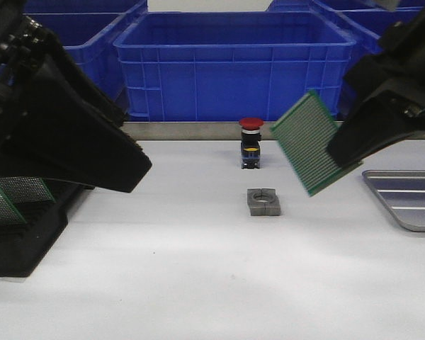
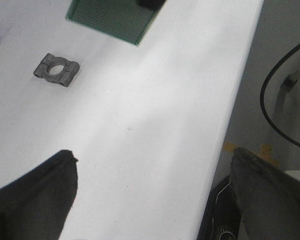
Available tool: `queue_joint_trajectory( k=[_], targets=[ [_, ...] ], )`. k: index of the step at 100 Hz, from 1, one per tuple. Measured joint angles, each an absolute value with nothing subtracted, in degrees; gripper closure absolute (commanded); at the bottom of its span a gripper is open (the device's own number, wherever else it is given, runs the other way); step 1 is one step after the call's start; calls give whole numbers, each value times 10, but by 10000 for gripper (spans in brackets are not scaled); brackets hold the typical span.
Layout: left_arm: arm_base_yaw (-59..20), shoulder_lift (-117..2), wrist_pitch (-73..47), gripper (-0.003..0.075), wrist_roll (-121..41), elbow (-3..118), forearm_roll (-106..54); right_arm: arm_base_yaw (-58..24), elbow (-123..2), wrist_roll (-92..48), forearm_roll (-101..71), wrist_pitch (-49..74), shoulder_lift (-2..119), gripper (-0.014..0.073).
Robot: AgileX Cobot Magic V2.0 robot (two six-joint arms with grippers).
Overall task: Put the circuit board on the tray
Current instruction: 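Carry the board with the right gripper and lower it onto the silver tray, then open the right gripper and withdraw both grippers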
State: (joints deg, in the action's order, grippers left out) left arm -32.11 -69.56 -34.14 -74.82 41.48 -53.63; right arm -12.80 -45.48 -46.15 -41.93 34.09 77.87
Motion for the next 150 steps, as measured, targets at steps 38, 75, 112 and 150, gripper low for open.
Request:
queue_joint_trajectory(
  k=[38, 75, 112, 150],
  targets=[
    [-321, -696, -341, 135, -748, 415, -536, 94, -473, -431, -436, 329, 836, 664],
    [-321, -696, -341, 135, -748, 415, -536, 121, -585, -428, -442, 392, 1013, 661],
    [-321, -696, -340, 136, -748, 415, -536, 122, -606, -428, -431, 398, 1044, -3],
    [-315, -681, -299, 146, -745, 415, -520, 122, -604, -427, -407, 400, 980, 4]
  ],
)
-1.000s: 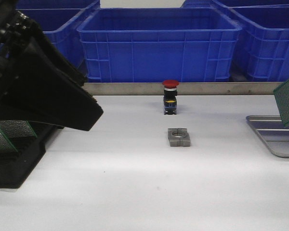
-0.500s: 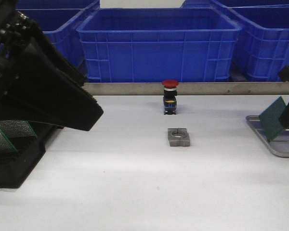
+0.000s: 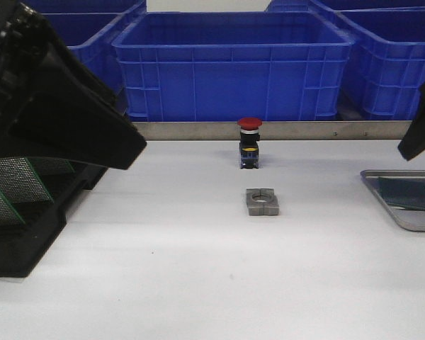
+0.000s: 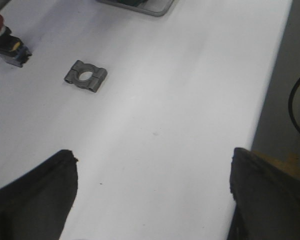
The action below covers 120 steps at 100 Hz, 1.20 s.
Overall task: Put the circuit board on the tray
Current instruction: 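Open the right gripper and withdraw both grippers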
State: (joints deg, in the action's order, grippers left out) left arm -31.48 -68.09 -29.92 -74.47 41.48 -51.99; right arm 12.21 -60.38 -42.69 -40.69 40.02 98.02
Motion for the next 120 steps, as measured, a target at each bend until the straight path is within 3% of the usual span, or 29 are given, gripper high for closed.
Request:
queue_joint_trajectory(
  k=[38, 73, 103, 120],
  targets=[
    [-196, -582, -344, 147, -745, 415, -309, 122, -573, -427, -403, 394, 821, 4],
    [-127, -614, -394, 160, -745, 415, -180, 122, -572, -433, -403, 402, 778, 4],
    [-124, -682, -364, 291, -745, 415, -167, 122, -572, -435, -403, 407, 776, 4],
    [-124, -717, -309, 302, -745, 415, -167, 122, -572, -435, -403, 407, 776, 4]
  ],
)
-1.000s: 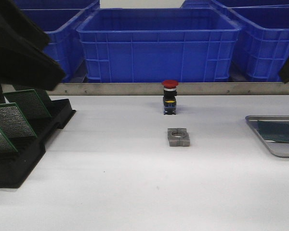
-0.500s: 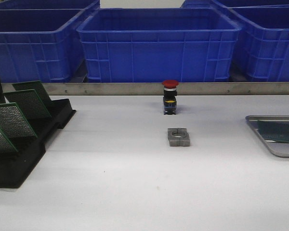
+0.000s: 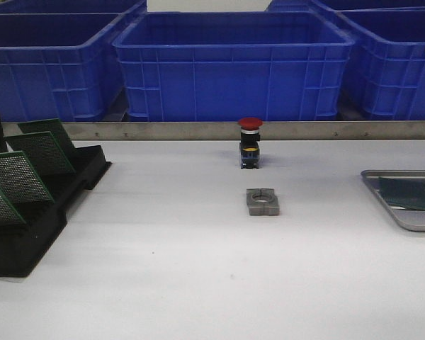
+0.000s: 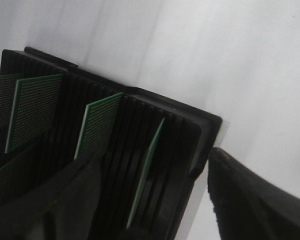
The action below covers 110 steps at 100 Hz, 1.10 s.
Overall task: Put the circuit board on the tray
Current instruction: 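Open the right gripper and withdraw both grippers, then grasp a second green board in the rack with the left gripper and lift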
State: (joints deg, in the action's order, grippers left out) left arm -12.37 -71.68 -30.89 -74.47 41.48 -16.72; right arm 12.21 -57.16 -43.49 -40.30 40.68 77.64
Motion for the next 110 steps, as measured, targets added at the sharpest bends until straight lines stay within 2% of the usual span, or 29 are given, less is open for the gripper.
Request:
queue_joint_trajectory(
  k=[48, 57, 86, 110],
  targets=[
    [-124, -806, -269, 311, -745, 415, -161, 122, -572, -435, -403, 407, 776, 4],
    [-124, -812, -265, 384, -745, 415, -161, 122, -572, -435, -403, 407, 776, 4],
    [-124, -814, -258, 730, -745, 415, -161, 122, -572, -435, -403, 407, 775, 4],
    [-124, -805, -258, 741, -753, 416, -147, 122, -572, -436, -403, 407, 775, 4]
  ],
)
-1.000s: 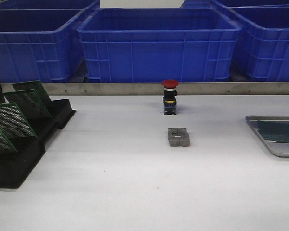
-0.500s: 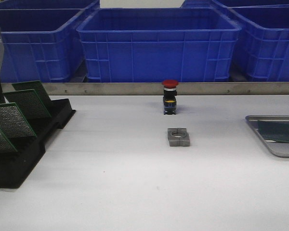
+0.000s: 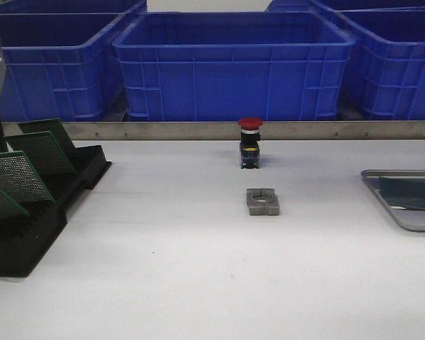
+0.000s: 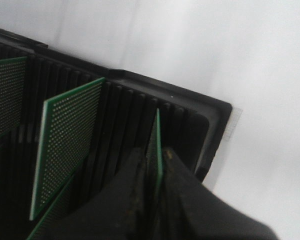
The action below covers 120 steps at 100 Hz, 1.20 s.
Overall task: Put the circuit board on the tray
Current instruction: 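Grasp a second green board in the rack with the left gripper and lift, then grasp the held board's edge with the right gripper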
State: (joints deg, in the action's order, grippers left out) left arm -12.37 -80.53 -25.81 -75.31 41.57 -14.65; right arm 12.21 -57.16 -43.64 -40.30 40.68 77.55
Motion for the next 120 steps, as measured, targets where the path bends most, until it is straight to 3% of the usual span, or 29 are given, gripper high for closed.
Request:
queue_joint_trajectory(
  k=[50, 85, 120],
  targets=[
    [-135, -637, -324, 741, -745, 416, -207, 97, -572, -483, -404, 439, 684, 4],
    [-278, -626, -312, 740, -745, 415, -309, -99, -553, -587, -404, 477, 661, 4],
    [-378, -644, -274, 740, -745, 415, -383, -264, -472, -735, -413, 405, 661, 4]
  ],
)
